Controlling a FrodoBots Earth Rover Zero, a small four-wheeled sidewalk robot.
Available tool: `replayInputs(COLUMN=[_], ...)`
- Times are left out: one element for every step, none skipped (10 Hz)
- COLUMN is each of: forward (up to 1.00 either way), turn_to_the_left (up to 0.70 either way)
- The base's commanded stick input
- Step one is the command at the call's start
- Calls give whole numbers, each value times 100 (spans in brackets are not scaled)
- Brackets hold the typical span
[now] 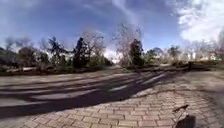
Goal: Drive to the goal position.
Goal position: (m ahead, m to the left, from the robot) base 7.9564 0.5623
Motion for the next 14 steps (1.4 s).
replayInputs(forward=[100, 100, 100, 100, 100, 100, 100, 100, 100, 100, 100, 100, 100, 100], turn_to_the_left=[0, 0, 0, 0, 0, 0, 0, 0, 0, 0, 0, 0, 0, 0])
